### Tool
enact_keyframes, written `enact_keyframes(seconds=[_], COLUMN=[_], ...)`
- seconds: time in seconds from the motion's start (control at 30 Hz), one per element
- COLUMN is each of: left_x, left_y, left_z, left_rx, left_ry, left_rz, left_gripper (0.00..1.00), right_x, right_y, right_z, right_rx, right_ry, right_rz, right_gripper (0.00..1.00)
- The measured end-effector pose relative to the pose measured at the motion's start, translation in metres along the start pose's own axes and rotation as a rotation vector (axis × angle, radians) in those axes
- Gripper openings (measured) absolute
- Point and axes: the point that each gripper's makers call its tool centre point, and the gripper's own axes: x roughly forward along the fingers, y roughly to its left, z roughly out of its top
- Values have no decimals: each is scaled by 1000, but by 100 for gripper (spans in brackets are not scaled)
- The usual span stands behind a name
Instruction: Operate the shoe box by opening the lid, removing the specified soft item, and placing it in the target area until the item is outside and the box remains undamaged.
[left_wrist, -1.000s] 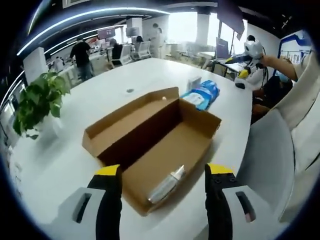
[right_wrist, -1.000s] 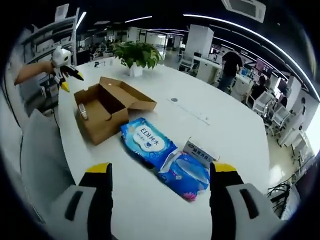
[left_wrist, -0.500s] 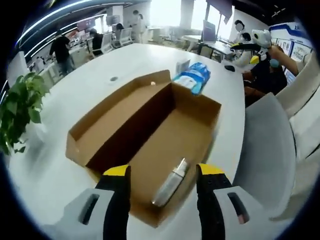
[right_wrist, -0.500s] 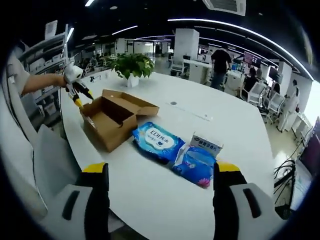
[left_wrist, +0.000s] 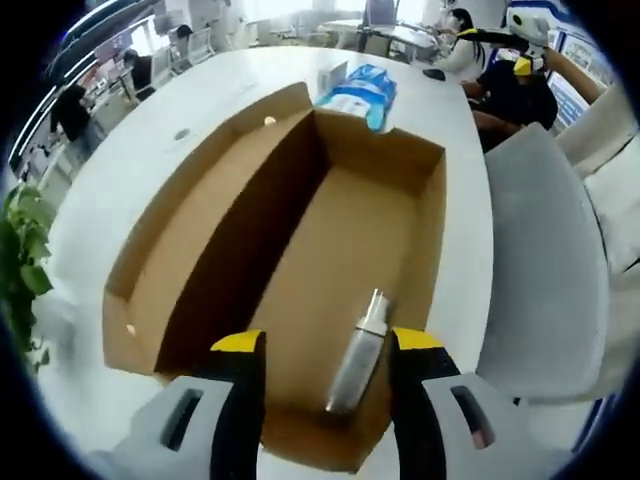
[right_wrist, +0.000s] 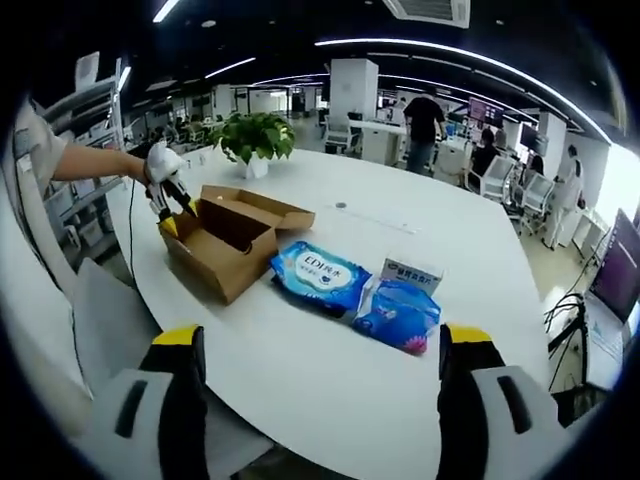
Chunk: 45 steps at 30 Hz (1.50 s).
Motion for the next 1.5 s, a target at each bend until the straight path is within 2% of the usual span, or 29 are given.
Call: enact_keyframes(seconds=[0.1,0.2,0.4,0.7,0.8,1.07,1.5], left_x=[6,13,24,38,40,45,43], left_y=[-1,-5,-4,-7,-10,-11,-5], left_z=[-1,-6,-9,-17,-19,-19,-18], left_rx=[38,109,145,208,229,232,191], left_ry=[31,84,130,206,216,219,189], left_rz=[-15,-44,-65,-150,-188,-231,-210], left_gripper=[48,47,46,46,45,47,49], right_x=[0,2,8,15,16,21,22], right_y=[2,3,2,7,7,5,6], right_z=[1,-1,-10,-18,-19,-21,-21], right_rx=[19,21,43,53,57,73,82], right_ry=[-9,-4,12,46,49,56,60], right_rz=[1,-1,7,16,16,17,19], right_gripper=[96,96,96,96,96,96,95])
